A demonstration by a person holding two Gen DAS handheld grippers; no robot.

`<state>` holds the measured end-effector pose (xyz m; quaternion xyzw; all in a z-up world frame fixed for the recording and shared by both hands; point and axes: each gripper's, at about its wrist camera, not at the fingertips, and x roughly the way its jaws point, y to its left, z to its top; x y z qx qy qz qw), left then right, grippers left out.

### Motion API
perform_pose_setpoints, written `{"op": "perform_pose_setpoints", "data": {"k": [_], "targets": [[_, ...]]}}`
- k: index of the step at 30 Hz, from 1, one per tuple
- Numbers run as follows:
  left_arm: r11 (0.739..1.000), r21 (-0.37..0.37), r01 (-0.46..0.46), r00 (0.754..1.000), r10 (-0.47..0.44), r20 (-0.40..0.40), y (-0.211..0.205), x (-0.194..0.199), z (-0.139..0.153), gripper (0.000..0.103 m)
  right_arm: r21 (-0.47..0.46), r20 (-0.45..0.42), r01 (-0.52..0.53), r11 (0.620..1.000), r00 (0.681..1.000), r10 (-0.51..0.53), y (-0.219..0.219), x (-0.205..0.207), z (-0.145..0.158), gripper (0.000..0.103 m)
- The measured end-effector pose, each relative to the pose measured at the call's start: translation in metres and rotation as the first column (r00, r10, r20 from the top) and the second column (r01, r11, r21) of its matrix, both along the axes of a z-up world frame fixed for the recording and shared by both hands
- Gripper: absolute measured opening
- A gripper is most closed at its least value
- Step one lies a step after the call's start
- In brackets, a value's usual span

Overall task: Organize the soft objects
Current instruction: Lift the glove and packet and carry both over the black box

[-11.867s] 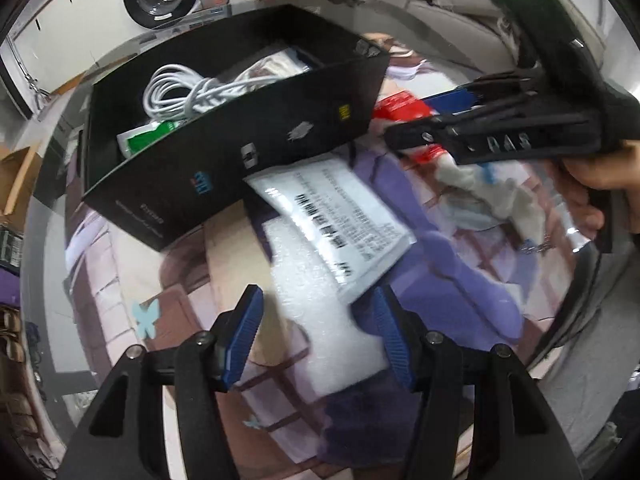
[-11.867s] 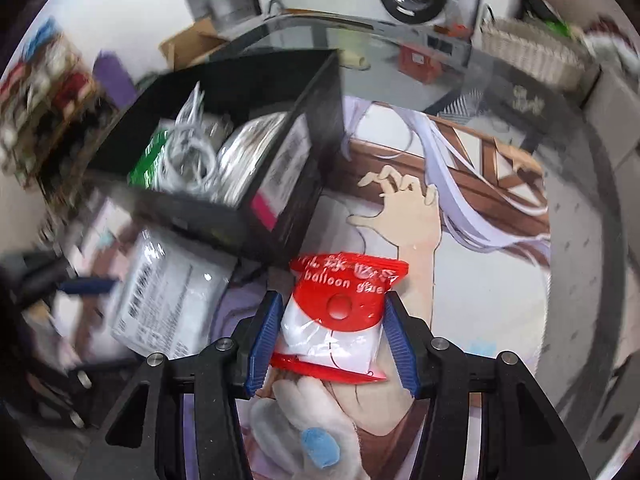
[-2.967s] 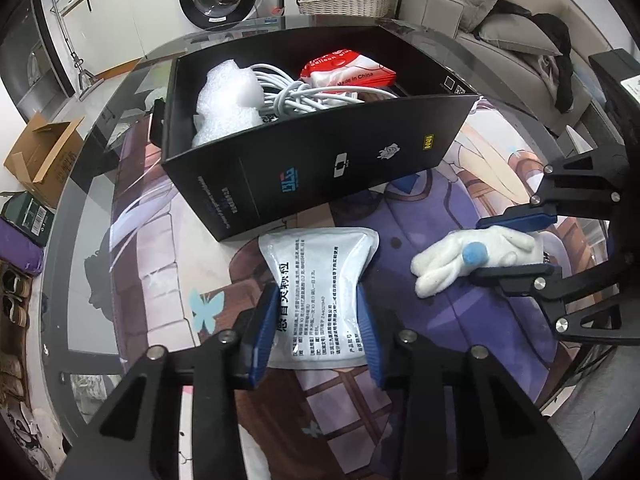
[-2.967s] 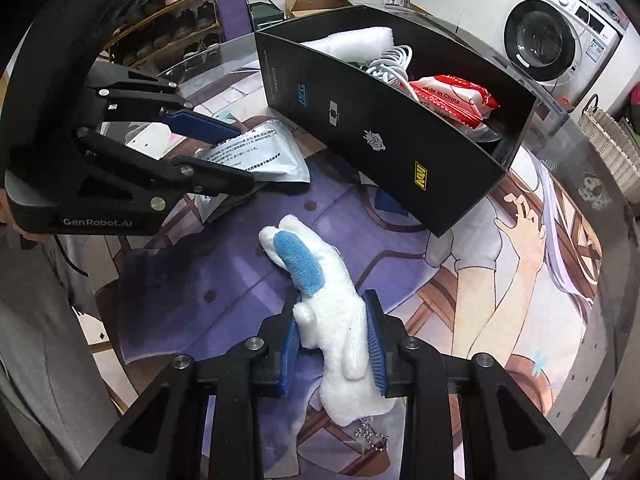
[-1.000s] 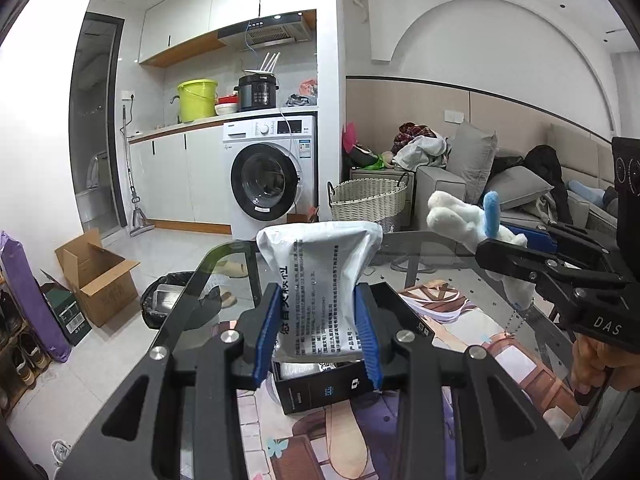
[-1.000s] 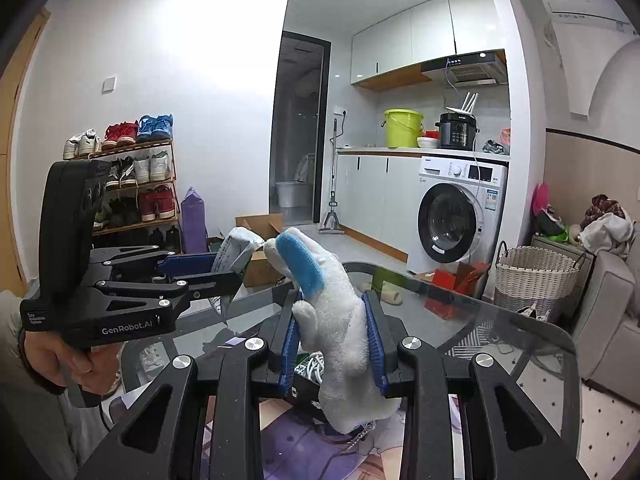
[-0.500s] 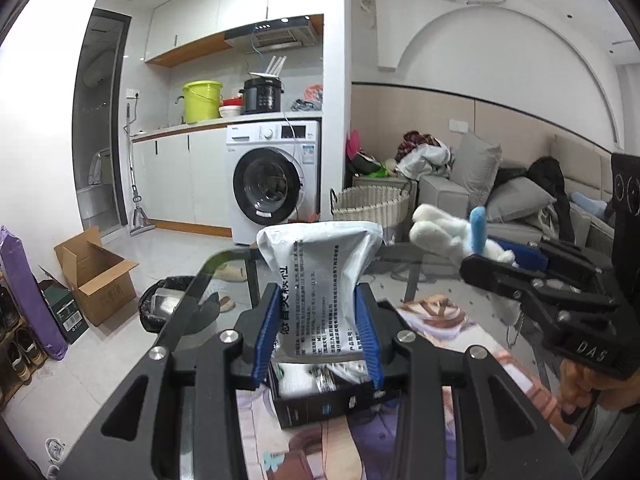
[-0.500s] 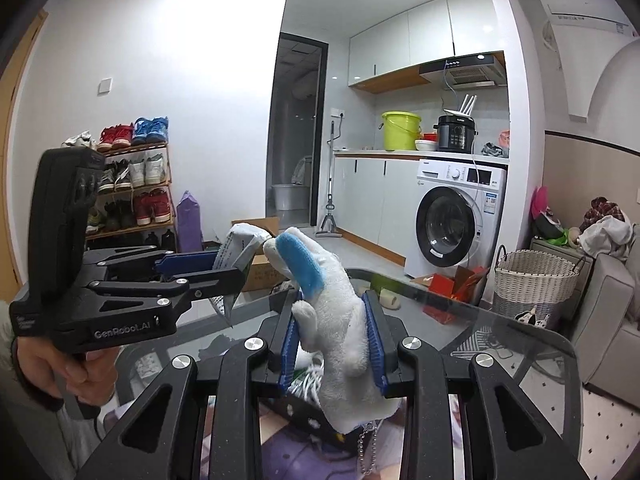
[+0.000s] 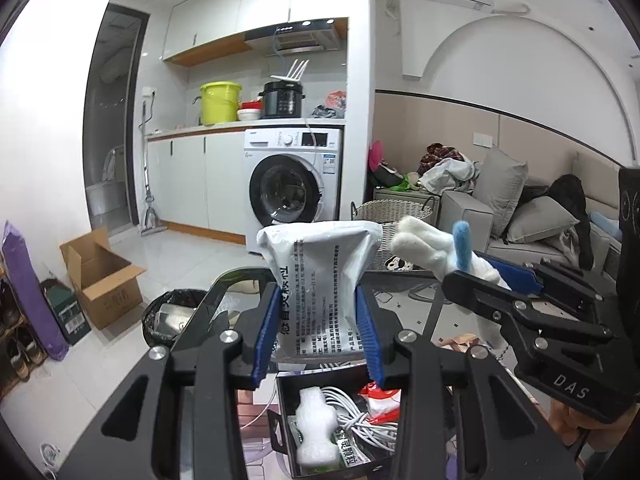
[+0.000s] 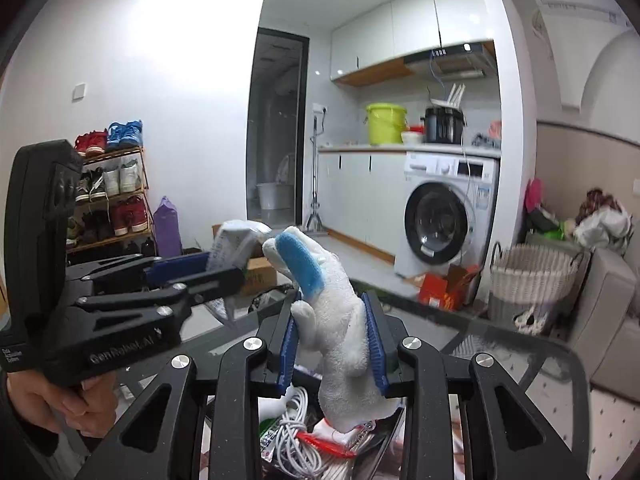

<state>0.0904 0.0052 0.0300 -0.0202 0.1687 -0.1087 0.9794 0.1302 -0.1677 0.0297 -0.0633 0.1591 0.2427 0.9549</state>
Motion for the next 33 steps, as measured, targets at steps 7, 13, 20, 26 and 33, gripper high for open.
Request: {"op": "perform_pose_setpoints", "data": {"k": [7, 13, 20, 26, 33], "targets": [[1.000, -0.009, 0.001, 1.000, -0.002, -0.012, 0.002, 0.001, 0.001, 0.037, 0.014, -0.005, 0.008, 1.000, 1.000, -0.008, -0.005, 0.006, -0.002, 0.030], [1.000, -0.012, 0.003, 0.999, -0.004, -0.034, 0.002, 0.005, -0.001, 0.038, -0.002, -0.017, 0.001, 1.000, 1.000, -0.001, -0.001, 0.002, -0.008, 0.030], [0.999, -0.041, 0.017, 0.988, -0.023, -0.150, 0.003, 0.022, -0.012, 0.039, 0.001, -0.094, 0.014, 1.000, 0.995, -0.014, -0.003, 0.014, -0.017, 0.030], [1.000, -0.028, 0.014, 0.968, -0.021, -0.248, -0.001, 0.036, -0.027, 0.039, 0.002, -0.239, 0.031, 1.000, 0.971, -0.030, -0.006, 0.034, -0.036, 0.030], [0.998, -0.035, 0.046, 0.919, -0.056, -0.390, -0.010, 0.053, -0.048, 0.039, 0.013, -0.389, 0.051, 0.999, 0.920, -0.042, -0.011, 0.055, -0.064, 0.030]]}}
